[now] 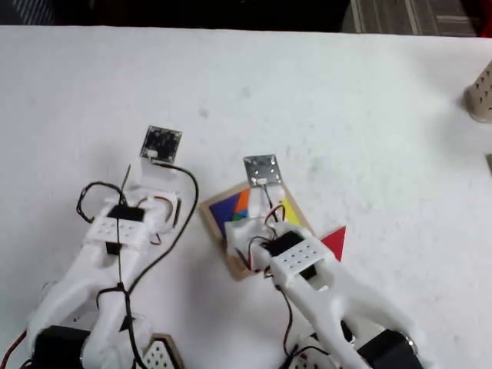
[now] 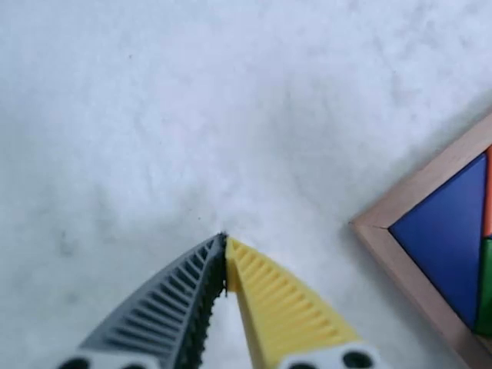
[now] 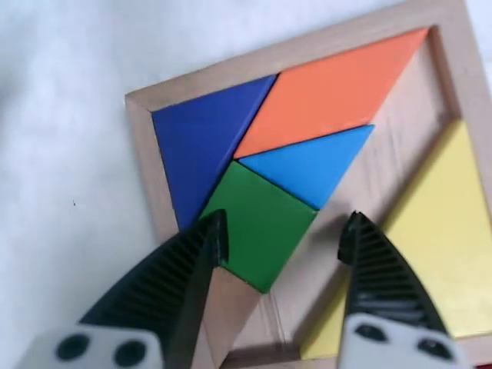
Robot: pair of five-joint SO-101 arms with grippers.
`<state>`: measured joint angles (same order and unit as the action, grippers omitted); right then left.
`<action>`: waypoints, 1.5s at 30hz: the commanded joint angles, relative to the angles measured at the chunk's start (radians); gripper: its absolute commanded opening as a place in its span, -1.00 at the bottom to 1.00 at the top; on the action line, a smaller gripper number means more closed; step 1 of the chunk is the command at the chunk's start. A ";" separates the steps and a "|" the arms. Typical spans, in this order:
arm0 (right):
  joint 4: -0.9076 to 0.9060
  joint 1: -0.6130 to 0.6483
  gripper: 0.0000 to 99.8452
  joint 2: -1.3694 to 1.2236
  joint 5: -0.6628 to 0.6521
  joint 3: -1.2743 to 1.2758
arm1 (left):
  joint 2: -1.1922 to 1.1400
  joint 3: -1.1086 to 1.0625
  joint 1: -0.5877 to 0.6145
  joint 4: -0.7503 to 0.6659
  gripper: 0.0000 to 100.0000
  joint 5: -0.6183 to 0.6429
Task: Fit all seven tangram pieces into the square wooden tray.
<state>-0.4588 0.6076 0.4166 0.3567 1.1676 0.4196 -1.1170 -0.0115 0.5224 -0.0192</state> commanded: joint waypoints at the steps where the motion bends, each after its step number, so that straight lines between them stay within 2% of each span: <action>1: -0.015 -0.018 -0.51 0.038 -0.009 0.003 | 0.002 0.057 0.008 -0.023 -0.96 -0.005; 6: -0.002 0.007 -0.51 0.047 -0.002 -0.049 | 0.002 0.057 0.007 -0.023 -0.96 -0.005; 9: -0.008 0.067 -0.51 0.047 0.055 -0.087 | 0.002 0.057 0.007 -0.023 -0.96 -0.005; 15: -0.004 0.150 -0.51 0.041 0.055 -0.089 | 0.002 0.058 0.007 -0.023 -0.96 -0.005; 18: -0.002 0.151 -0.53 0.038 0.055 -0.084 | 0.002 0.058 0.007 -0.023 -0.96 -0.005; 22: 0.041 0.148 -0.66 0.048 0.054 -0.060 | 0.002 0.058 0.007 -0.023 -0.96 -0.005; 28: 0.047 0.154 -0.67 0.147 0.054 -0.026 | 0.002 0.058 0.007 -0.023 -0.96 -0.005; 35: 0.048 0.170 -0.67 0.125 0.054 0.020 | 0.002 0.058 0.007 -0.023 -0.96 -0.005; 40: 0.048 0.122 -0.67 0.002 0.054 0.025 | 0.001 0.058 0.007 -0.023 -0.96 -0.005; 45: 0.039 0.073 -0.67 0.007 0.054 0.031 | 0.001 0.058 0.007 -0.023 -0.96 -0.005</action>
<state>-0.4204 0.7089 0.4365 0.4028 1.1830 0.4196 -1.1170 -0.0115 0.5224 -0.0192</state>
